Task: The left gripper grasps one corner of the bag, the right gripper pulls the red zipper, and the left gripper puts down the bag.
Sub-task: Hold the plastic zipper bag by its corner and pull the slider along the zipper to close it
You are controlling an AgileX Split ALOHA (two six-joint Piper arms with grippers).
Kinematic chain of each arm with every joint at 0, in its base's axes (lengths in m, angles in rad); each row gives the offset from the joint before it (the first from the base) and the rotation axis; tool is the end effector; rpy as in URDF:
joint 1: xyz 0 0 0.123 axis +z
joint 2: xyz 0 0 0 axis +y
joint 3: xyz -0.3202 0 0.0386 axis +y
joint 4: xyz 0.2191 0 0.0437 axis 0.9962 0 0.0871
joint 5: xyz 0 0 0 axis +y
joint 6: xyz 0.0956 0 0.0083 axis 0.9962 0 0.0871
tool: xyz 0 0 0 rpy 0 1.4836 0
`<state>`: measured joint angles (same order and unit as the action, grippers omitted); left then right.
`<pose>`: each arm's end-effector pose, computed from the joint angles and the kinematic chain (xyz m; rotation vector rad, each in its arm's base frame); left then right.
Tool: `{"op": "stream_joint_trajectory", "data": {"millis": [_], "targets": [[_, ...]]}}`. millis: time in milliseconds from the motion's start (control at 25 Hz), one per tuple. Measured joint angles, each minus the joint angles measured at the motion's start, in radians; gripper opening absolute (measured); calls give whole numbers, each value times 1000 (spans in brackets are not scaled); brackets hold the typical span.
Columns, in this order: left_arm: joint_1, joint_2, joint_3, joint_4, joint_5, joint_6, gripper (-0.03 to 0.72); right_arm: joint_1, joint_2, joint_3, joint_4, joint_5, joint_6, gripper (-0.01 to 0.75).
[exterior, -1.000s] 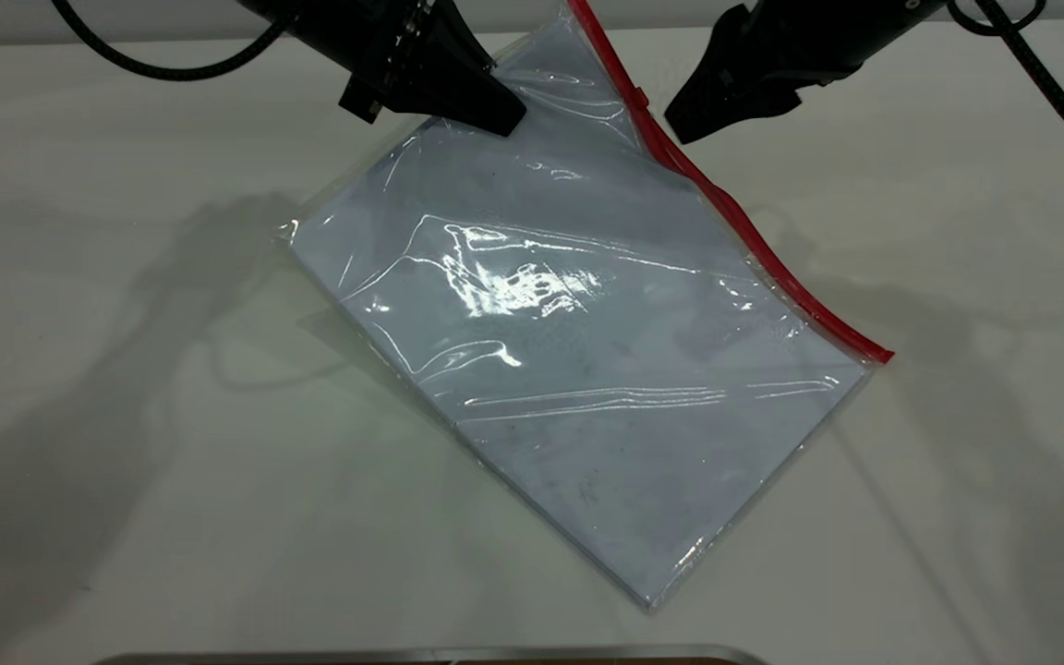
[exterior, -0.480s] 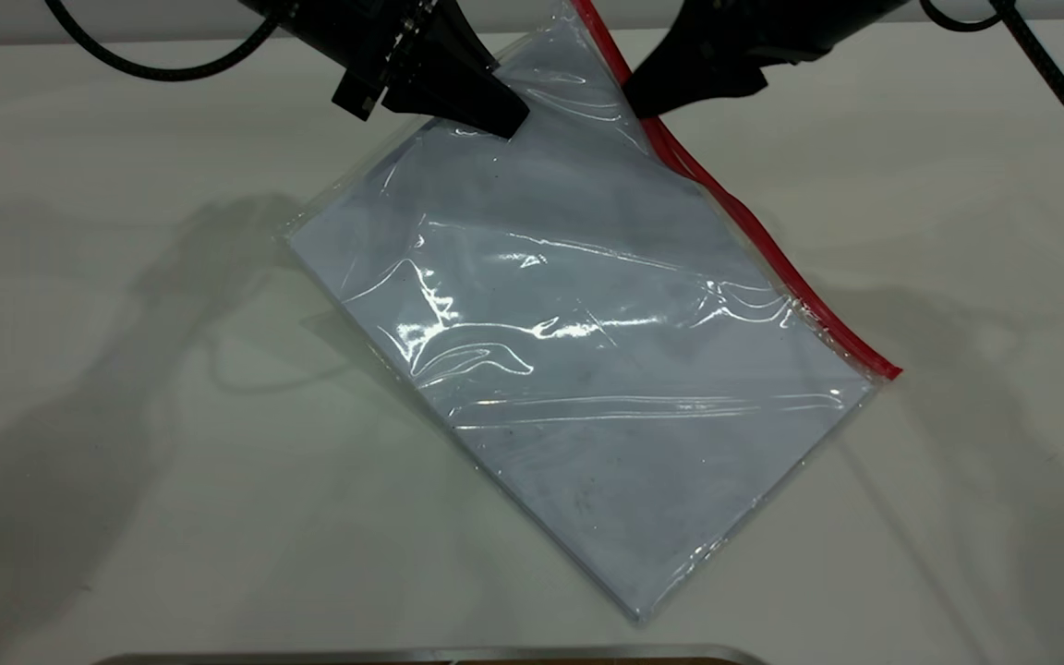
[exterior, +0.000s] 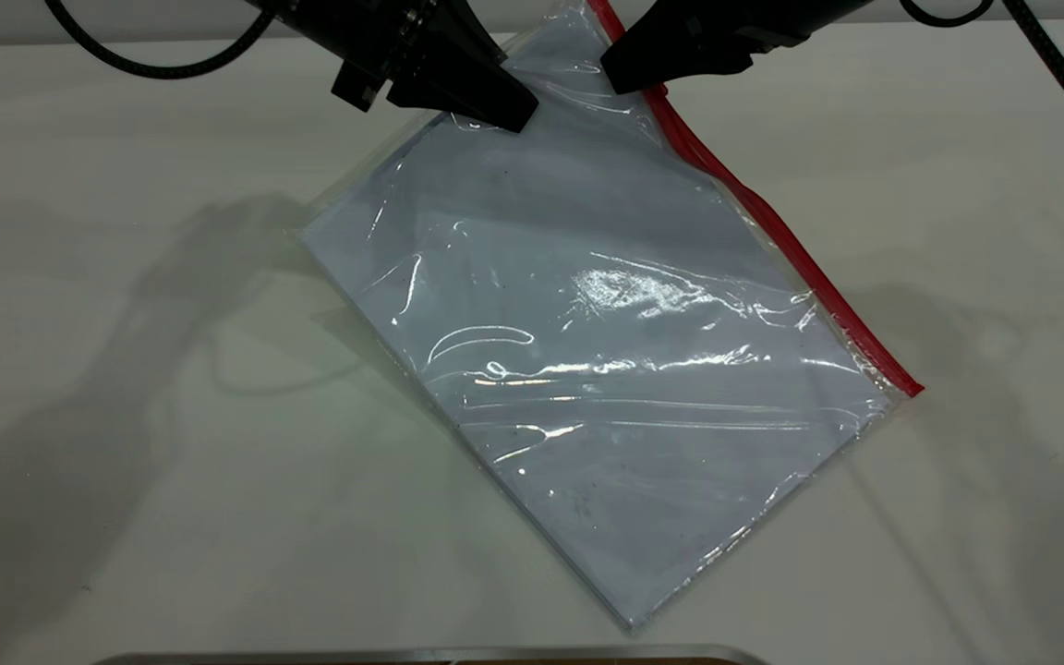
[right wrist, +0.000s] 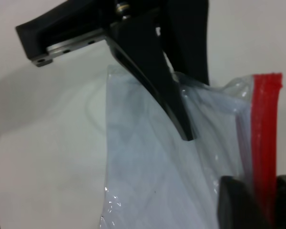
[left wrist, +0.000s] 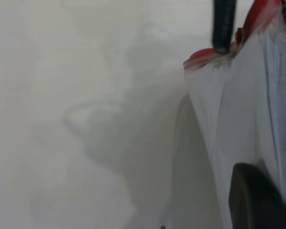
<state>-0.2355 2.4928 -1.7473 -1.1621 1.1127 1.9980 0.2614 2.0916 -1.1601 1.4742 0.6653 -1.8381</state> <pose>0.4500 -0.1892 0.1162 1.6406 1.6569 -0.9544 0.3755 0.1615 0.1716 -1.0114 2.1426 0.7556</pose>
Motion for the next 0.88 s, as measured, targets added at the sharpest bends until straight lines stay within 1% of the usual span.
{"op": "stream_joint_trajectory", "data": {"millis": [120, 200, 480, 600, 720, 880], "targets": [[-8, 0, 0, 1, 0, 0, 52, -2, 0, 0, -3, 0, -13, 38], [-10, 0, 0, 4, 0, 0, 52, -3, 0, 0, -6, 0, -18, 4], [-12, 0, -4, 6, -1, 0, 56, -4, 0, 0, -21, 2, -21, -5], [-14, 0, -12, 9, -1, -4, 75, -4, 0, 0, -21, 2, -21, -5], [-18, 0, -23, -2, 1, -26, 133, -4, 0, 0, -21, 5, -21, -5], [-21, -1, -24, -22, 10, -58, 270, -3, 0, 0, -23, 7, -21, -5]]}}
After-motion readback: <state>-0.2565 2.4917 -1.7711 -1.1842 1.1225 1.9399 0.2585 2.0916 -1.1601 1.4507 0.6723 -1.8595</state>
